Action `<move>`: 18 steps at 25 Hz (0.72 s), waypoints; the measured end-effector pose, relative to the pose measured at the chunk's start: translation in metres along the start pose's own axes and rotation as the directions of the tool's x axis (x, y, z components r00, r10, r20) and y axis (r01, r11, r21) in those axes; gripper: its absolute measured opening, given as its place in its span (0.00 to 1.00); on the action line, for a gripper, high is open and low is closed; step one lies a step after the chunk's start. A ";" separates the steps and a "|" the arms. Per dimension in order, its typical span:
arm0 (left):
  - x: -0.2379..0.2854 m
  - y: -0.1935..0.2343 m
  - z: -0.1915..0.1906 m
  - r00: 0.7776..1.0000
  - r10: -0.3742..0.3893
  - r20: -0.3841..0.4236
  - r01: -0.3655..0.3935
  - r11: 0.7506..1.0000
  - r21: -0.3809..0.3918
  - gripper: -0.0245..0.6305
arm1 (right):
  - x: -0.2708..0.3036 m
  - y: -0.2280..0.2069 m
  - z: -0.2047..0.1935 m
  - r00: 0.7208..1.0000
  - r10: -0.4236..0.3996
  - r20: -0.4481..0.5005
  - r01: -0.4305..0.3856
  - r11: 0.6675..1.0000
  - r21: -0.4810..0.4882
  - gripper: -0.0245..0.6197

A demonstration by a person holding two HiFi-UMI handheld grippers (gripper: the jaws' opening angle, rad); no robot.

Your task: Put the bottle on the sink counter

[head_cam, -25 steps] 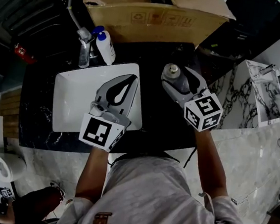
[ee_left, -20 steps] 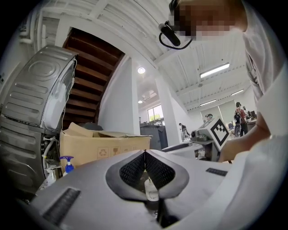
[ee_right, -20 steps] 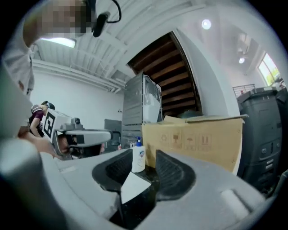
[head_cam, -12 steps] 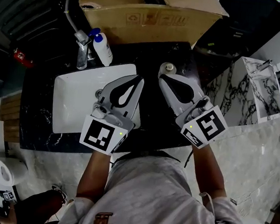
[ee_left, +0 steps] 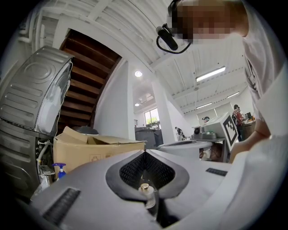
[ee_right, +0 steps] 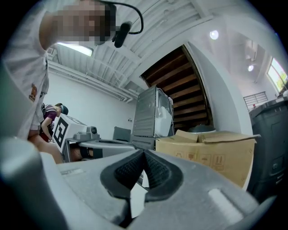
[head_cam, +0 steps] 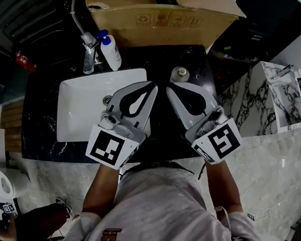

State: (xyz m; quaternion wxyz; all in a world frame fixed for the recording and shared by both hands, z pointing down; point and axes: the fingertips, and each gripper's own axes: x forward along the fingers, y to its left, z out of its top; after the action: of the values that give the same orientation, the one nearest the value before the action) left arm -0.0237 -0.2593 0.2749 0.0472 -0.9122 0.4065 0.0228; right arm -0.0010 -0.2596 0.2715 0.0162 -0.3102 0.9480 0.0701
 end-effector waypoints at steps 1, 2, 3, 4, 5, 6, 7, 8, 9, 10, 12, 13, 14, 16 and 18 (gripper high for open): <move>0.000 -0.001 0.000 1.000 0.001 0.000 -0.001 1.000 0.001 0.04 | 0.000 0.000 0.000 1.000 0.002 0.001 -0.002 1.000 -0.002 0.04; 0.000 -0.001 0.000 1.000 0.003 0.000 -0.003 1.000 0.002 0.04 | -0.001 0.001 0.001 1.000 0.005 0.002 -0.004 1.000 -0.004 0.04; -0.001 -0.001 0.001 1.000 0.004 0.000 -0.004 1.000 0.004 0.04 | -0.001 0.001 0.002 1.000 0.007 0.004 -0.007 1.000 -0.006 0.04; -0.001 -0.002 0.001 1.000 0.005 0.000 -0.005 1.000 0.005 0.04 | -0.001 0.002 0.003 1.000 0.010 0.006 -0.010 1.000 -0.008 0.04; -0.001 -0.002 0.001 1.000 0.007 -0.001 -0.007 1.000 0.006 0.04 | -0.001 0.002 0.003 1.000 0.013 0.007 -0.013 1.000 -0.010 0.04; -0.001 -0.002 0.001 1.000 0.008 -0.002 -0.008 1.000 0.008 0.04 | 0.000 0.002 0.004 1.000 0.016 0.009 -0.016 1.000 -0.011 0.04; -0.001 -0.002 0.001 1.000 0.010 -0.003 -0.010 1.000 0.008 0.04 | 0.000 0.003 0.004 1.000 0.020 0.010 -0.020 1.000 -0.013 0.04; -0.001 -0.002 0.001 1.000 0.013 -0.003 -0.013 1.000 0.009 0.04 | 0.000 0.003 0.005 1.000 0.023 0.011 -0.023 1.000 -0.013 0.04; -0.001 -0.002 0.002 1.000 0.015 -0.004 -0.015 1.000 0.010 0.04 | 0.001 0.003 0.005 1.000 0.026 0.012 -0.026 1.000 -0.014 0.04; -0.001 -0.002 0.002 1.000 0.017 -0.004 -0.016 1.000 0.011 0.04 | 0.001 0.003 0.005 0.999 0.028 0.014 -0.028 1.000 -0.014 0.04; -0.001 -0.002 0.002 1.000 0.020 -0.006 -0.019 1.000 0.013 0.04 | 0.001 0.003 0.005 0.999 0.032 0.016 -0.032 0.999 -0.013 0.04; -0.001 -0.002 0.002 1.000 0.021 -0.007 -0.020 1.000 0.014 0.04 | 0.000 0.003 0.005 0.999 0.033 0.017 -0.033 0.999 -0.013 0.04; -0.001 -0.002 0.001 1.000 0.021 -0.008 -0.021 1.000 0.016 0.04 | 0.000 0.003 0.005 0.999 0.035 0.017 -0.034 0.999 -0.013 0.04; -0.001 -0.003 0.001 1.000 0.021 -0.009 -0.021 1.000 0.020 0.04 | -0.001 0.003 0.004 0.999 0.037 0.017 -0.036 0.999 -0.015 0.04; -0.001 -0.004 0.001 1.000 0.023 -0.012 -0.023 1.000 0.020 0.04 | -0.002 0.002 0.004 0.999 0.038 0.016 -0.038 0.999 -0.015 0.04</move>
State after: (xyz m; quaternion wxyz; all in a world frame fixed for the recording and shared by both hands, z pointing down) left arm -0.0215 -0.2556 0.2746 0.0534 -0.9070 0.4175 0.0137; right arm -0.0011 -0.2563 0.2679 0.0203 -0.2917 0.9529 0.0799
